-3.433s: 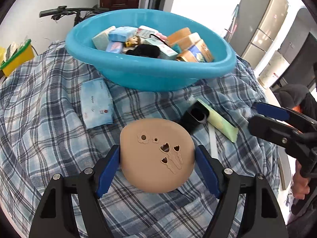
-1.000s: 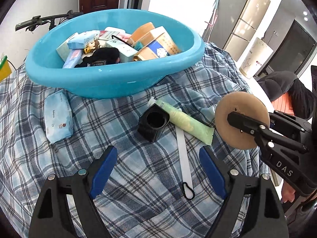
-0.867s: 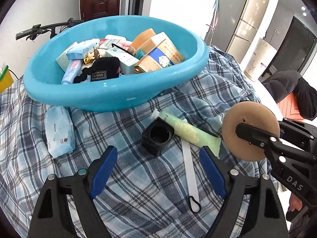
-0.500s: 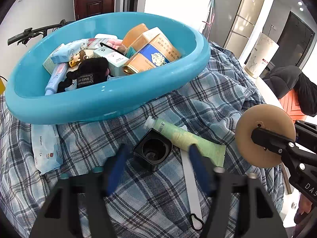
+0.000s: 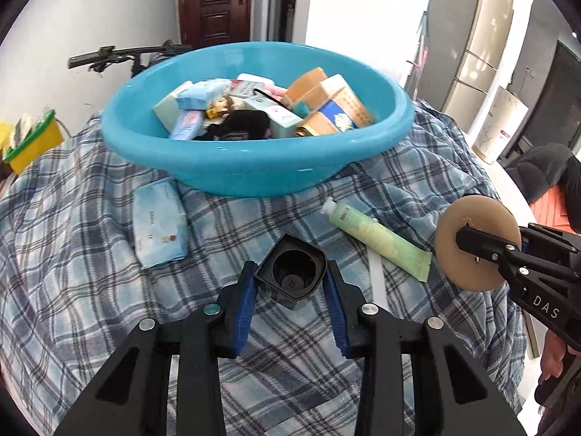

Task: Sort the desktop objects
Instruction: 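Grasp the black cup-shaped holder with the left gripper while the right holds the disc, then carry the black holder and the disc over the turquoise basin with both grippers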

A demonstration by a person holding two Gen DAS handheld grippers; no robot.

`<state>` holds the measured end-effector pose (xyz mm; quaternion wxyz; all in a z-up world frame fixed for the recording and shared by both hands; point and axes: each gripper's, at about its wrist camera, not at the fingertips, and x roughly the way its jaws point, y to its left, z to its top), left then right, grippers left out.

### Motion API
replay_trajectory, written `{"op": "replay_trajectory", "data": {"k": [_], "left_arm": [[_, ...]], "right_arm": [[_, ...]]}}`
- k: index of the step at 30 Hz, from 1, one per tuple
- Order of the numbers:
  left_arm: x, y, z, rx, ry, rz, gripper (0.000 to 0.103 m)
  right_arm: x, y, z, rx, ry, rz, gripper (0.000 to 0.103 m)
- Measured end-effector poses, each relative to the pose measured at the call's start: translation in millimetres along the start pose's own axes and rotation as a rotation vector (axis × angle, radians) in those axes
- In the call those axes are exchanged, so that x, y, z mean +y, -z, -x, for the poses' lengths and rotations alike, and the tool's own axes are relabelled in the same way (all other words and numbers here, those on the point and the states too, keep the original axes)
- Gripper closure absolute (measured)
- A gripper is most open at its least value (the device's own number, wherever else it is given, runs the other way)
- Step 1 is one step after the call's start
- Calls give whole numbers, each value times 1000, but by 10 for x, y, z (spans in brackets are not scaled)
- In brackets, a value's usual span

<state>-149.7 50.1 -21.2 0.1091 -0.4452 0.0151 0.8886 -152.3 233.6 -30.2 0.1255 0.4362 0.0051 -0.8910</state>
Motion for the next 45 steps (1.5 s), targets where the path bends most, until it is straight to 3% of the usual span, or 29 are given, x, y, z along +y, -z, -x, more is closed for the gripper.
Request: {"op": "replay_trajectory", "data": {"k": [2,8,14,17,23,28,37,45], "left_arm": [[65,54,79,-41,-31,54,64],[78,120,268,-118,-167,62,64],[108,109,393,-152,-156,82,64],[125,99,411,-159,-146,93,64],[160,97,463,-195,-154,112,64],[164,39,569,-233,-151,108,64],[130,-336,923,-344,-169,74,64],[143,-811,1521,-506,-192,55,64]], "right_arm": [[33,2,-4,-7,4,-1,88],[198,-33,51,-62,34,21,88],[403,-98,214,-130,-30,27,88],[481,-121,246,-149,-13,41,88],[548,-83,153,-122,-19,53,88],[530,-123,212,-157,-68,30,88],[586,-474,562,-271,-50,57,88],[651,-869,1013,-392,-21,94,88]]}}
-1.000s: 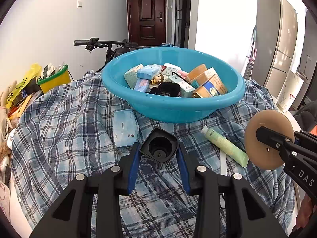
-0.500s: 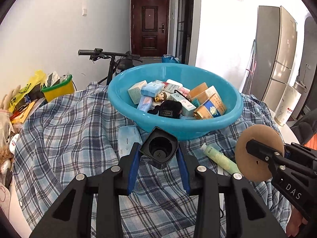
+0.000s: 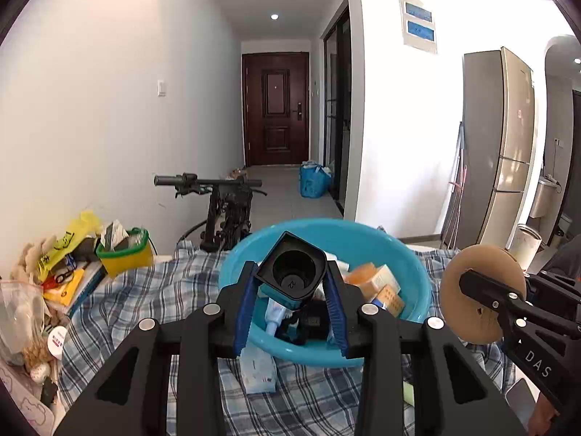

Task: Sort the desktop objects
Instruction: 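Carry the black holder and the disc over the turquoise basin with both grippers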

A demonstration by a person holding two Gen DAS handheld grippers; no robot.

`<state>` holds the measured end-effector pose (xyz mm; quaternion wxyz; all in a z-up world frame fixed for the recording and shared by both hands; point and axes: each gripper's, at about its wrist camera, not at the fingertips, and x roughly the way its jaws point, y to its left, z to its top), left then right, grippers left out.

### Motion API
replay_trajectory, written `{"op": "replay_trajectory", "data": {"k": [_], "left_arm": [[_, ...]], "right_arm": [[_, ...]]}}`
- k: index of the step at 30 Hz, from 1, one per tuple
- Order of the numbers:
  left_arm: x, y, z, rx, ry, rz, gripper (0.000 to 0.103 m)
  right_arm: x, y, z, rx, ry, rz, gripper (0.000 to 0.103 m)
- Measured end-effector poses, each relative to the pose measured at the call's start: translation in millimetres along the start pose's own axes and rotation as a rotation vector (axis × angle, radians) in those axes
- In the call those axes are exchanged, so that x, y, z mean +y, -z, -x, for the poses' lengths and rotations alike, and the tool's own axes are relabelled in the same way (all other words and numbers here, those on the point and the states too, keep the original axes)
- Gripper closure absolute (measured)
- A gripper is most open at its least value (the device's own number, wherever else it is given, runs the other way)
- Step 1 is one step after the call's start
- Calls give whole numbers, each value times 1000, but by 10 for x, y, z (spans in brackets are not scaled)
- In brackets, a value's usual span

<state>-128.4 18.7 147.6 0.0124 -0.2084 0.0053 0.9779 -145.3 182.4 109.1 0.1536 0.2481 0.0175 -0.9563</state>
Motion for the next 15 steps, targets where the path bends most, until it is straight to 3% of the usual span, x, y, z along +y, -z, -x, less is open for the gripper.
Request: {"op": "replay_trajectory", "data": {"k": [9,15], "left_arm": [[-62,-702,484,-173,14,-16,64],[-57,-978,769,-244,6,-24,64]], "right_arm": [[5,-646,447,-168,28,26,88],[86,-823,663,-228,25,57,88]]}}
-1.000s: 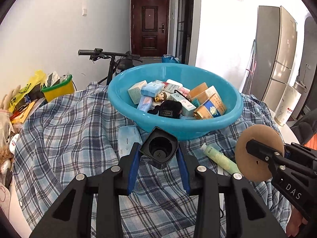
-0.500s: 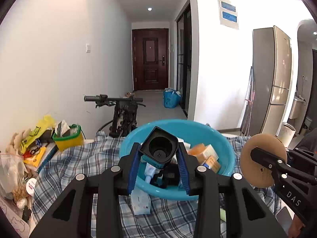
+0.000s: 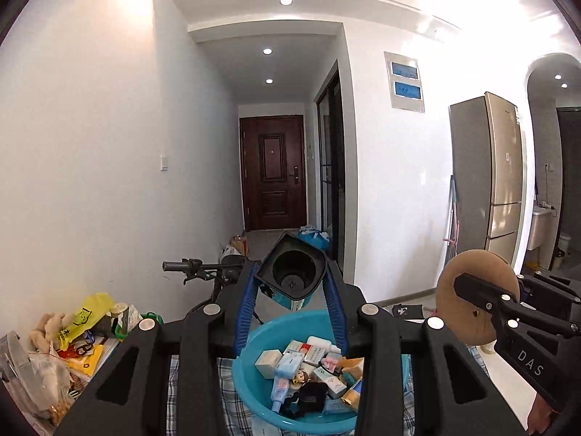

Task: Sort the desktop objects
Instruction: 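Carry the black holder and the disc over the turquoise basin with both grippers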

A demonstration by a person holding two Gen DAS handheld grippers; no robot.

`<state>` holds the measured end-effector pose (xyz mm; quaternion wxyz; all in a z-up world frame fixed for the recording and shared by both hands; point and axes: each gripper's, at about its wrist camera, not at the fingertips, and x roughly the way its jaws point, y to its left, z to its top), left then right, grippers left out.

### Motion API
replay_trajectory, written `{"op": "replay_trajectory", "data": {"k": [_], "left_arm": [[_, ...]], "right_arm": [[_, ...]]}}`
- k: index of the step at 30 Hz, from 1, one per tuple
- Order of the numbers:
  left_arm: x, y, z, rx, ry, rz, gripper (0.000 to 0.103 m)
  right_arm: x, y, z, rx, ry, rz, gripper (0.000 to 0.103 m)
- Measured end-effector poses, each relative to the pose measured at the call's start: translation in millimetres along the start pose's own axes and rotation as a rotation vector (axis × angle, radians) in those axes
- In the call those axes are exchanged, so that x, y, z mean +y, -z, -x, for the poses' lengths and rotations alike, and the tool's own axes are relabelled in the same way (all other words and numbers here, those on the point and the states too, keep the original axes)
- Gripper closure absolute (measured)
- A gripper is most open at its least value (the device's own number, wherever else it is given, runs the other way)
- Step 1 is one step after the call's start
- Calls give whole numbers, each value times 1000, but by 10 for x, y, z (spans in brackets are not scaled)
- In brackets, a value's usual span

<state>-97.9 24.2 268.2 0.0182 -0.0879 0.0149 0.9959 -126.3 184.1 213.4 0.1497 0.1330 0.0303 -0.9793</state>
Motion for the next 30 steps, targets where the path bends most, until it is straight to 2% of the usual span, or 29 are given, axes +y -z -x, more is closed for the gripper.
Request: {"op": "replay_trajectory", "data": {"k": [8,16,24,30], "left_arm": [[50,-78,249,-35,-38,-6,64],[122,76,173,22,-6,20,64],[41,295,-79,61,25,-1,64],[25,460,-593,85,66,21,64]], "right_arm": [[56,-1,142,-28,-16,14,88],[28,42,178,-22,-37,16,88],[11,143,-79,25,-39,7,88],[-133,220,-528,88,-33,-44,88]]}}
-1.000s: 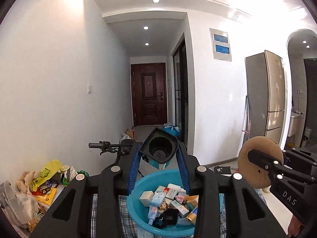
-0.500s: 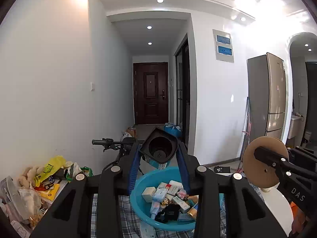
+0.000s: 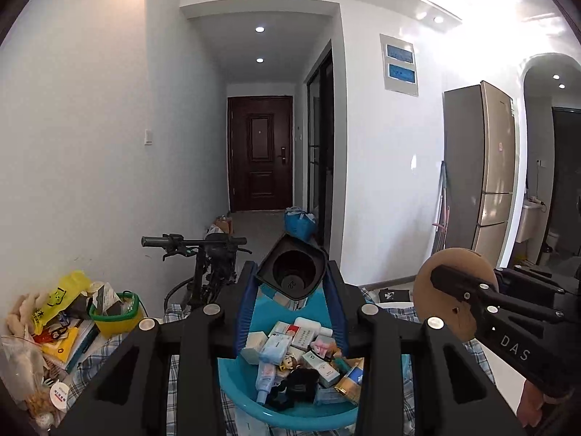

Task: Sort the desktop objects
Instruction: 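Carry the black holder and the disc over the turquoise basin with both grippers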

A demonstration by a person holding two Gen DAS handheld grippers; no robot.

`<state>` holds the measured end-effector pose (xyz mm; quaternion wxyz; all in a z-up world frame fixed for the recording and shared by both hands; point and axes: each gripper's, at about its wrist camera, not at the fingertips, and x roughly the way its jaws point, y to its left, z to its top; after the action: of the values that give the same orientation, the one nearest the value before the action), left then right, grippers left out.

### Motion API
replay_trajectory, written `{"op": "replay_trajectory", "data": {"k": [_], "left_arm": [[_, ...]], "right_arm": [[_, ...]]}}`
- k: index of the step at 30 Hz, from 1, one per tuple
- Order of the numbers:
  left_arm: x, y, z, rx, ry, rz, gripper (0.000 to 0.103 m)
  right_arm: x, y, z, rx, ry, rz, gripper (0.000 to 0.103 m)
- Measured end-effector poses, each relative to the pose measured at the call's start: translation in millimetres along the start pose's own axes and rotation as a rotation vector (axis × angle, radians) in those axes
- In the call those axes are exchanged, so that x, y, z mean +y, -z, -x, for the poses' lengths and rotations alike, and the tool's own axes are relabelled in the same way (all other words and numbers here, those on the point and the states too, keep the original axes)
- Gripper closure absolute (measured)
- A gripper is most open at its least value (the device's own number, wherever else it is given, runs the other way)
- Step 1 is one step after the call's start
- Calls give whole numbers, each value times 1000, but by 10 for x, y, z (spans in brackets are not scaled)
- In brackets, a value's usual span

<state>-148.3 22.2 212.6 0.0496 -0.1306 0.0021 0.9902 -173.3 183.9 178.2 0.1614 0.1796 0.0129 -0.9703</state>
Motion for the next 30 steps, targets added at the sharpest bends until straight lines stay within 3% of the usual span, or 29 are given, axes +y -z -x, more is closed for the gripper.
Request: {"op": "replay_trajectory", "data": {"k": [5,6,8,10,12,15,19,23,27,30], "left_arm": [[45,40,-653,21,27,40,64],[52,35,-796,10,37,37,64],[71,23,-1095,-20,-10,22,64],[163,9,-1421,27,-21,74,64],[269,17,-1678,60,-2,136,64],[331,11,-1977,85,-49,125,64],[389,-53,-2104,15,-65,90,64],[439,-150,-2210,41,-71,108,64],[421,-186,-2202,38,-85,38,64],[473,-218,-2211,50,-73,50,64]], "right_arm": [[-123,-34,-491,37,5,6,88],[-140,-45,-628,83,1,6,88],[-209,-48,-856,138,-8,-46,88],[-243,-54,-1065,152,18,-32,88],[-266,-56,-1230,145,48,-12,88],[-314,-129,-1425,102,26,-13,88],[-276,-253,-1654,55,117,70,88],[-378,-365,-1883,81,90,-23,88],[-381,-455,-1880,57,116,-5,88],[-407,-557,-1843,51,111,-13,88]]}}
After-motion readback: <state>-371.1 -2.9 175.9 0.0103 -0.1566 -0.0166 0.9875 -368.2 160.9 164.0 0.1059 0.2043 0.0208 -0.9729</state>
